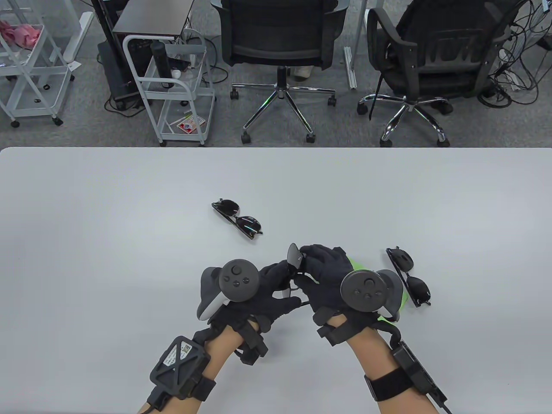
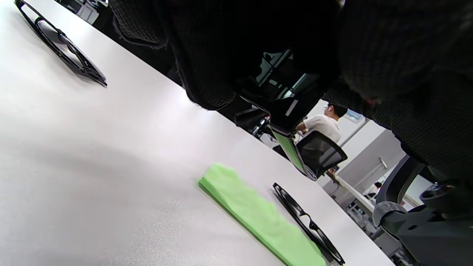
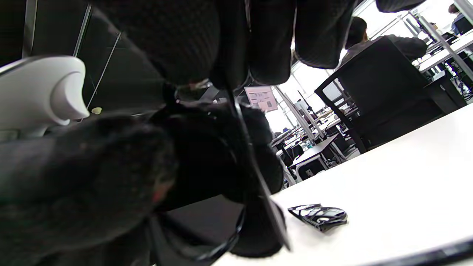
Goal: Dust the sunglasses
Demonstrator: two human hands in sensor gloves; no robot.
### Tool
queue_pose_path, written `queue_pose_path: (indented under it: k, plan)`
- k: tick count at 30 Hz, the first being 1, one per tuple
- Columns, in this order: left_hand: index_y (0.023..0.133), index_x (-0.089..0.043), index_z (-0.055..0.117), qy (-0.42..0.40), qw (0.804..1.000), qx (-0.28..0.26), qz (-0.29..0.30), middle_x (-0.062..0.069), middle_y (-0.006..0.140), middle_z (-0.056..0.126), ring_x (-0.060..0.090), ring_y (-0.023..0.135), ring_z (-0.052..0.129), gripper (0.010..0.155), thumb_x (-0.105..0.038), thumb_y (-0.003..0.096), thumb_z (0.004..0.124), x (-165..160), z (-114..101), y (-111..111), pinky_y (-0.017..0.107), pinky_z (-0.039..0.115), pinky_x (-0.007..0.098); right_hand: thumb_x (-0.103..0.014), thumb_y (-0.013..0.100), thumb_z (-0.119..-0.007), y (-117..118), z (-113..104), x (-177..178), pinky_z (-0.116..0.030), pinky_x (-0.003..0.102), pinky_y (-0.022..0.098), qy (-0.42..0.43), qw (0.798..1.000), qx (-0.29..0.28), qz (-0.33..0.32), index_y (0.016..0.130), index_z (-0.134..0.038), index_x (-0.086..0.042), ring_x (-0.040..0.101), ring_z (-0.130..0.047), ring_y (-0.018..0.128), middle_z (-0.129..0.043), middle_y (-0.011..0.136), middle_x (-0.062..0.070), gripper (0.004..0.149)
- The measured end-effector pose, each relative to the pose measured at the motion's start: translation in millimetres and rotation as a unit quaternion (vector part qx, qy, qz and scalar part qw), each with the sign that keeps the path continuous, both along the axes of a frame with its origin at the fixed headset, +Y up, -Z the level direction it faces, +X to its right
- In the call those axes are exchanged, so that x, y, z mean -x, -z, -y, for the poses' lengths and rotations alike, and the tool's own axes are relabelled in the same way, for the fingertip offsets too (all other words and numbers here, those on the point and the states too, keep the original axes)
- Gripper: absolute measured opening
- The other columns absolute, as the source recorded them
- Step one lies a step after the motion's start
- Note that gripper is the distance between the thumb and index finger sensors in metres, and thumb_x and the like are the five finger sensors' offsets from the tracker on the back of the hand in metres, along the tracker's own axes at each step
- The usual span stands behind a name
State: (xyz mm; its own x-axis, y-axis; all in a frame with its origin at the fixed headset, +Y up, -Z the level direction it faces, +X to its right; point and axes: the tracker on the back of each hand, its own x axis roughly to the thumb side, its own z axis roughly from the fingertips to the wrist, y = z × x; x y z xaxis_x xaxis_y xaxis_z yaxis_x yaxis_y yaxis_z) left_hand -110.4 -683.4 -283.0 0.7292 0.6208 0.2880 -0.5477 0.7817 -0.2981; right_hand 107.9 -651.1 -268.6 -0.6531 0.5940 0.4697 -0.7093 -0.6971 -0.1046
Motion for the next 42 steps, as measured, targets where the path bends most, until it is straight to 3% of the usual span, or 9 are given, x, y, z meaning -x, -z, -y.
queue_pose_path:
  k: [14,19,21,24,27,31,37,39,42]
  plan:
    - [0.103,-0.035,0.064,0.041,0.997,0.047,0.033,-0.006,0.102,0.078,0.016,0.084,0.102,0.082,-0.066,0.0298,0.086,1.8,9.5,5.5,0.074,0.067,0.046,-0.03,0.043,-0.087,5.5,-3.1,-40.2,-0.05,0.075,0.06,-0.021,0.995,-0.04,0.087,0.083,-0.09,-0.014,0.049,-0.078,0.088,-0.085,0.094,0.016,0.043]
    - [0.102,-0.032,0.065,-0.042,0.994,0.096,0.0,-0.004,0.1,0.081,0.014,0.081,0.106,0.082,-0.069,0.0302,0.084,11.9,13.5,9.7,0.073,0.071,0.041,-0.032,0.043,-0.088,-6.8,-15.4,-28.2,-0.04,0.076,0.061,-0.062,0.991,-0.098,0.066,0.102,-0.064,-0.008,0.056,-0.054,0.096,-0.057,0.109,0.025,0.068]
    - [0.101,-0.03,0.065,-0.103,0.986,0.129,-0.034,-0.002,0.098,0.082,0.013,0.079,0.108,0.083,-0.071,0.0307,0.082,21.0,17.3,12.2,0.072,0.072,0.039,-0.037,0.044,-0.087,-18.8,-25.6,-17.3,-0.037,0.076,0.061,-0.113,0.979,-0.163,0.053,0.104,-0.059,-0.009,0.056,-0.048,0.098,-0.05,0.111,0.025,0.072]
    - [0.1,-0.027,0.064,-0.178,0.967,0.17,-0.071,0.0,0.096,0.082,0.013,0.076,0.109,0.083,-0.072,0.0321,0.079,32.6,22.1,14.4,0.071,0.073,0.038,-0.043,0.045,-0.086,-30.7,-30.8,2.5,-0.038,0.076,0.062,-0.143,0.97,-0.198,0.01,0.102,-0.067,-0.012,0.055,-0.053,0.098,-0.057,0.11,0.023,0.068]
    - [0.1,-0.024,0.064,-0.228,0.95,0.193,-0.092,0.002,0.095,0.083,0.014,0.075,0.11,0.083,-0.072,0.0332,0.077,38.6,25.4,15.1,0.071,0.074,0.037,-0.049,0.043,-0.086,-32.2,-20.7,24.6,-0.041,0.077,0.062,-0.178,0.967,-0.174,-0.048,0.09,-0.084,-0.014,0.05,-0.067,0.096,-0.077,0.103,0.017,0.059]
    - [0.1,-0.024,0.061,-0.253,0.939,0.217,-0.082,0.003,0.097,0.08,0.014,0.078,0.109,0.081,-0.071,0.0347,0.074,36.3,28.5,14.6,0.072,0.072,0.037,-0.052,0.043,-0.083,-30.2,-4.0,49.1,-0.045,0.076,0.063,-0.284,0.94,-0.178,-0.064,0.083,-0.09,-0.015,0.044,-0.078,0.092,-0.087,0.096,0.012,0.055]
    - [0.101,-0.027,0.057,-0.25,0.941,0.222,-0.054,0.0,0.101,0.075,0.014,0.083,0.104,0.083,-0.073,0.0335,0.071,30.7,29.9,15.8,0.075,0.068,0.039,-0.041,0.043,-0.084,-26.5,-4.1,46.8,-0.049,0.075,0.063,-0.274,0.945,-0.171,-0.044,0.074,-0.095,-0.013,0.041,-0.087,0.085,-0.095,0.085,0.011,0.043]
    - [0.105,-0.025,0.051,-0.215,0.955,0.197,-0.049,0.002,0.105,0.069,0.018,0.087,0.1,0.089,-0.073,0.0325,0.07,31.7,24.8,15.8,0.075,0.064,0.044,-0.039,0.043,-0.083,-23.5,-7.7,37.4,-0.049,0.075,0.063,-0.262,0.95,-0.169,-0.032,0.074,-0.096,-0.014,0.041,-0.087,0.086,-0.095,0.086,0.01,0.042]
    - [0.104,-0.025,0.055,-0.075,0.992,0.055,-0.09,0.0,0.101,0.075,0.022,0.082,0.102,0.087,-0.071,0.0322,0.073,42.2,4.9,15.1,0.073,0.065,0.048,-0.039,0.043,-0.082,-16.9,-11.1,15.3,-0.049,0.075,0.063,-0.228,0.962,-0.149,-0.01,0.074,-0.096,-0.015,0.041,-0.087,0.086,-0.095,0.086,0.01,0.042]
